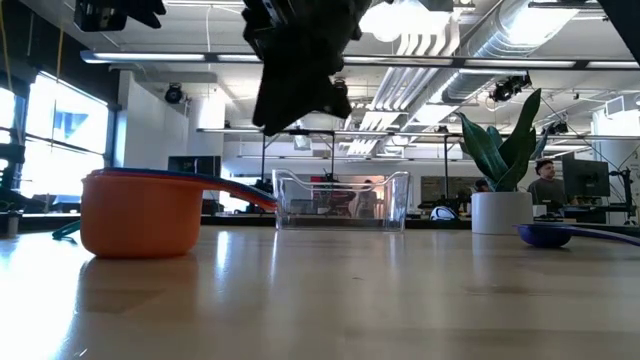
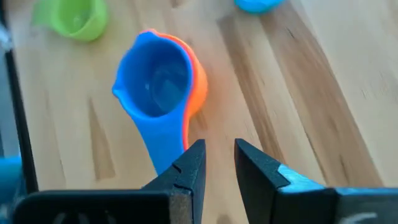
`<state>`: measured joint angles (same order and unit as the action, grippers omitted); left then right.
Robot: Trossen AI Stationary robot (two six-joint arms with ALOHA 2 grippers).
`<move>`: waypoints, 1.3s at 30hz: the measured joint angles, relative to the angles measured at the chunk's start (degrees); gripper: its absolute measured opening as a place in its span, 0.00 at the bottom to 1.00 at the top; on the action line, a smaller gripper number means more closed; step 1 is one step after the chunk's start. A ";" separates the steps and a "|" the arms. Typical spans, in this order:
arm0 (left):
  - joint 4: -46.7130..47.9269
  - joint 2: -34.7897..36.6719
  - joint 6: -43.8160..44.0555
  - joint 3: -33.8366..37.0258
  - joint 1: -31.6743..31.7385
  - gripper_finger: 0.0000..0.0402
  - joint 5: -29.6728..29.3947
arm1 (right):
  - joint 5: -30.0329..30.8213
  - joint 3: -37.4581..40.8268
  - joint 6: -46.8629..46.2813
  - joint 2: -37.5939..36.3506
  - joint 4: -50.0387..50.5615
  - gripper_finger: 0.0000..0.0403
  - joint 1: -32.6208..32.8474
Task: Nest measuring cups in basket
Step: Stack the yellow measuring cup on top of the blue measuring cup
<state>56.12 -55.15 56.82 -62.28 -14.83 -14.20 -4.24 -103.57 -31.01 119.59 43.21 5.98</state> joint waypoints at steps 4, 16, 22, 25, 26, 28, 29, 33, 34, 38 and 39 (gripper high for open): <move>-0.26 0.02 -3.47 0.00 -0.87 0.17 1.90 | 2.53 0.00 -11.32 -1.15 6.60 0.19 2.17; -0.24 0.04 -11.45 0.00 -4.06 0.17 5.78 | 5.30 -0.07 -40.28 -1.99 27.84 0.19 12.57; -0.20 0.04 -14.27 0.00 -4.99 0.17 8.00 | 5.32 0.45 -53.49 -2.02 33.06 0.19 17.37; -0.20 0.04 -15.07 0.00 -5.51 0.17 8.15 | 5.37 0.63 -60.11 -1.95 36.91 0.19 19.80; -0.24 0.04 -15.09 0.00 -5.66 0.17 8.14 | 5.34 0.63 -62.37 -1.97 38.11 0.19 20.67; -0.20 0.04 -15.13 0.00 -5.81 0.17 8.15 | 5.28 0.68 -66.53 -1.97 40.44 0.19 22.35; -0.23 0.04 -15.42 0.00 -5.88 0.17 8.14 | 4.99 0.68 -68.45 -1.97 41.45 0.19 23.13; -0.24 0.04 -15.79 0.00 -5.92 0.17 8.13 | 2.60 0.68 -74.77 -1.97 46.57 0.22 25.99; -0.22 0.04 -15.80 0.00 -5.92 0.17 8.13 | 2.61 0.68 -76.23 -1.97 46.99 0.23 26.62; -0.23 0.04 -16.07 0.00 -5.90 0.17 8.13 | 2.81 0.75 -79.61 -1.97 46.77 0.29 28.28; -0.24 0.04 -16.08 0.00 -5.90 0.17 8.13 | 2.79 1.35 -80.19 -2.03 46.69 0.31 28.56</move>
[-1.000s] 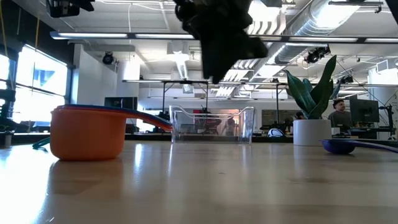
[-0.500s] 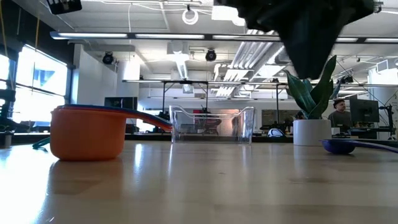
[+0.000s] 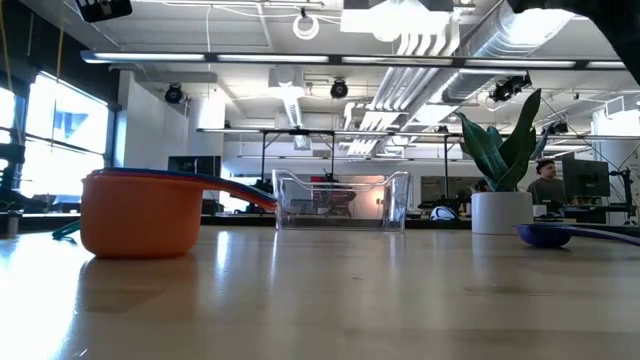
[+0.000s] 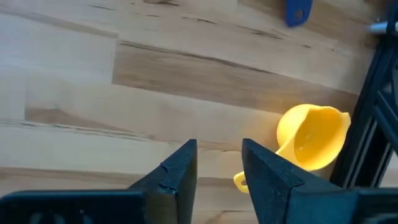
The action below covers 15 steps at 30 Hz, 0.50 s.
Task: Nest measuring cups in basket
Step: Stack the yellow measuring cup on top of the blue measuring cup
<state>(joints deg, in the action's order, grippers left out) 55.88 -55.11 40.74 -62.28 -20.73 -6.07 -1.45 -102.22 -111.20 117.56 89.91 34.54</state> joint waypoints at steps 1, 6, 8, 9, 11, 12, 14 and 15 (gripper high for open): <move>0.01 0.00 -0.06 0.00 0.00 0.17 0.00 | -0.15 0.83 -0.97 0.00 0.15 0.32 0.20; -0.07 0.00 -0.01 0.00 0.07 0.17 -0.04 | -2.77 7.71 -2.96 -2.42 -0.61 0.35 1.48; -0.10 0.00 0.10 0.00 0.07 0.17 -0.29 | -3.15 11.16 -3.89 -4.48 -1.96 0.35 1.92; -0.15 0.00 0.10 0.00 0.08 0.17 -0.49 | -3.00 13.12 -4.57 -5.82 -3.39 0.35 2.10; -0.15 0.00 0.54 0.00 0.09 0.17 -0.66 | -2.58 17.35 -6.49 -9.07 -7.03 0.35 2.36; -0.17 0.00 0.82 0.00 0.09 0.17 -0.70 | -2.43 19.57 -7.61 -10.63 -8.40 0.35 2.56; -0.17 0.00 1.15 0.00 0.09 0.17 -0.96 | -2.43 24.12 -10.54 -13.32 -11.84 0.35 3.00; -0.18 0.00 1.17 0.00 0.09 0.17 -1.19 | -2.56 26.24 -11.92 -14.57 -13.62 0.35 3.20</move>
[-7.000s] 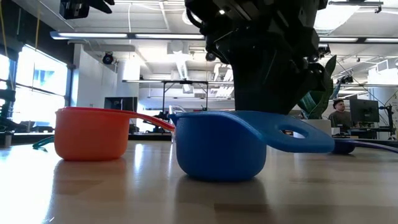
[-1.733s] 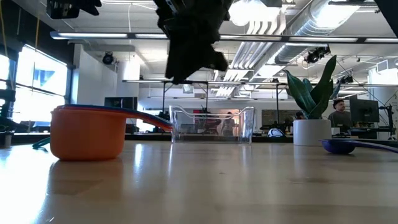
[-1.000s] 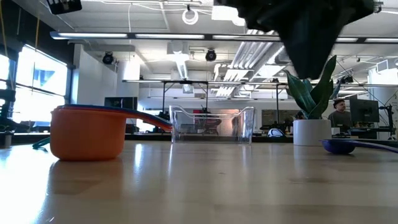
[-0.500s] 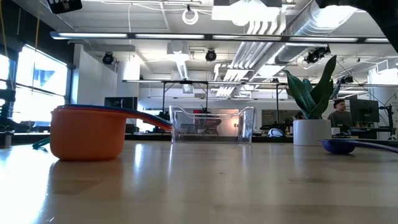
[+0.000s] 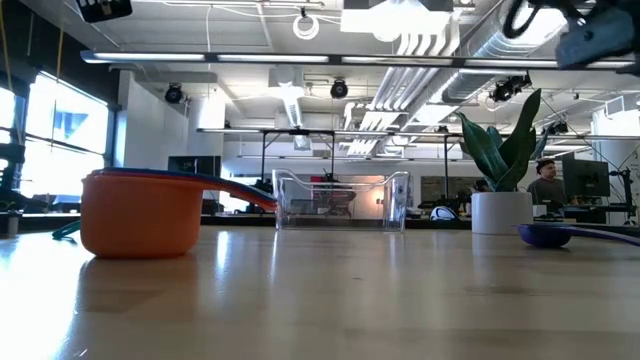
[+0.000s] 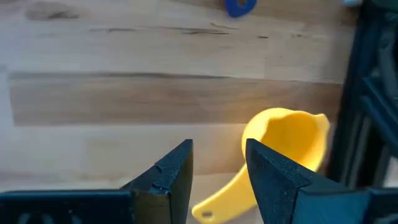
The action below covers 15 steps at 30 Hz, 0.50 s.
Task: Nest measuring cups in basket
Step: Stack the yellow measuring cup on top of the blue measuring cup
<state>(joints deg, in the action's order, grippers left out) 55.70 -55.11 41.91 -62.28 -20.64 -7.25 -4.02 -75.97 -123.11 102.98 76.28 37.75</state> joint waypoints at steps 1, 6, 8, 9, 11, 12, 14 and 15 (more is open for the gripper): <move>-0.04 0.00 0.00 0.00 0.00 0.17 -0.36 | -0.18 1.92 -1.23 -1.16 -1.66 0.35 0.32; -0.07 0.00 1.92 0.00 -0.01 0.17 -1.47 | -2.28 9.31 -5.87 -4.25 -8.80 0.35 1.10; -0.11 0.00 2.55 0.00 0.00 0.17 -2.05 | -3.79 10.80 -6.77 -4.31 -9.24 0.35 1.19; -0.11 0.00 2.90 0.00 -0.01 0.17 -2.33 | -4.21 11.33 -7.03 -4.31 -9.67 0.35 1.34; -0.13 0.00 3.04 0.00 0.00 0.17 -2.52 | -4.82 11.86 -7.18 -4.33 -9.85 0.35 1.64; -0.13 0.00 3.08 0.00 0.00 0.17 -2.53 | -4.84 11.99 -7.17 -4.33 -9.89 0.35 1.77; -0.15 0.00 3.72 0.00 0.00 0.17 -2.53 | -5.33 12.03 -7.54 -4.33 -9.33 0.35 2.02; -0.13 0.00 4.06 0.00 0.00 0.17 -2.53 | -5.67 12.03 -7.93 -4.36 -8.80 0.35 2.18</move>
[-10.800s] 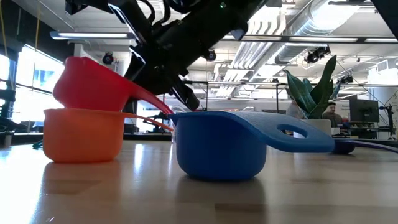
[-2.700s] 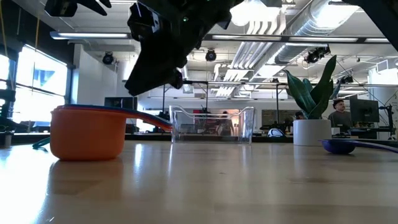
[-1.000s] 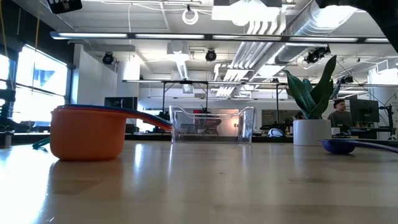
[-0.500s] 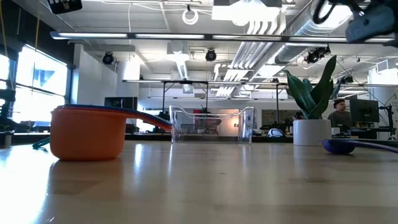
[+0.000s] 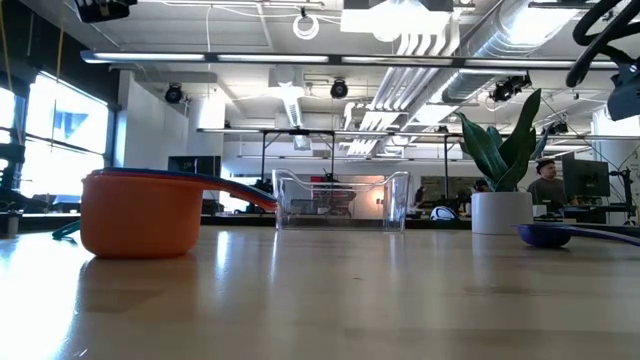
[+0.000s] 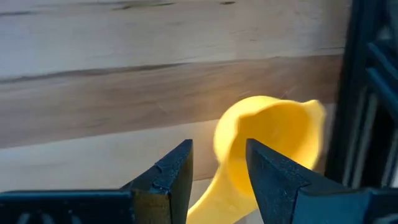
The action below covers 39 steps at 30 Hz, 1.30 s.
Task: Nest measuring cups in basket
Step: Stack the yellow measuring cup on top of the blue measuring cup
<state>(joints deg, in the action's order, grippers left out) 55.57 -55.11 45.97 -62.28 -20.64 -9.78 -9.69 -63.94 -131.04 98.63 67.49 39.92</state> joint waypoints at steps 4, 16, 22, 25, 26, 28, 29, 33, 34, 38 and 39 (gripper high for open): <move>-0.02 0.00 0.34 0.00 0.00 0.17 -0.15 | -0.91 0.16 -0.47 0.00 0.38 0.35 0.37; -0.02 0.00 0.40 0.00 0.00 0.17 -1.31 | -2.46 6.50 -0.03 0.02 -7.63 0.30 0.23; 0.04 0.00 0.38 0.00 0.00 0.17 -1.30 | -1.36 7.08 1.44 0.04 -11.09 0.05 0.24; 0.07 0.00 0.36 0.00 -0.02 0.17 -1.31 | -0.23 6.01 2.48 0.04 -11.30 0.03 0.07; 0.07 0.00 0.36 0.00 -0.02 0.17 -1.31 | -0.17 5.57 2.71 0.04 -11.28 0.04 -0.13; 0.08 0.00 0.36 0.00 -0.02 0.17 -1.29 | 0.52 4.35 4.47 0.04 -11.20 0.02 -0.44; 0.07 0.00 0.36 0.00 -0.02 0.17 -1.30 | 1.07 3.58 5.56 0.04 -11.20 0.01 -0.65; 0.07 0.00 0.34 0.00 -0.02 0.17 -1.29 | 4.78 -0.03 10.08 0.04 -11.11 0.01 -2.20; 0.08 0.00 0.34 0.00 -0.02 0.17 -1.29 | 5.67 -1.00 11.56 0.04 -11.03 0.01 -2.64; 0.07 0.00 0.33 0.00 -0.04 0.17 -0.71 | 10.74 -4.93 20.86 0.04 -11.14 0.01 -4.70; 0.07 0.00 0.30 0.00 -0.04 0.17 -0.39 | 12.05 -5.99 23.39 0.04 -11.25 0.01 -5.33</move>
<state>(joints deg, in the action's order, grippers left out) 55.64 -55.11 46.27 -62.28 -20.69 -10.17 2.37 -69.94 -107.65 98.67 56.24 34.59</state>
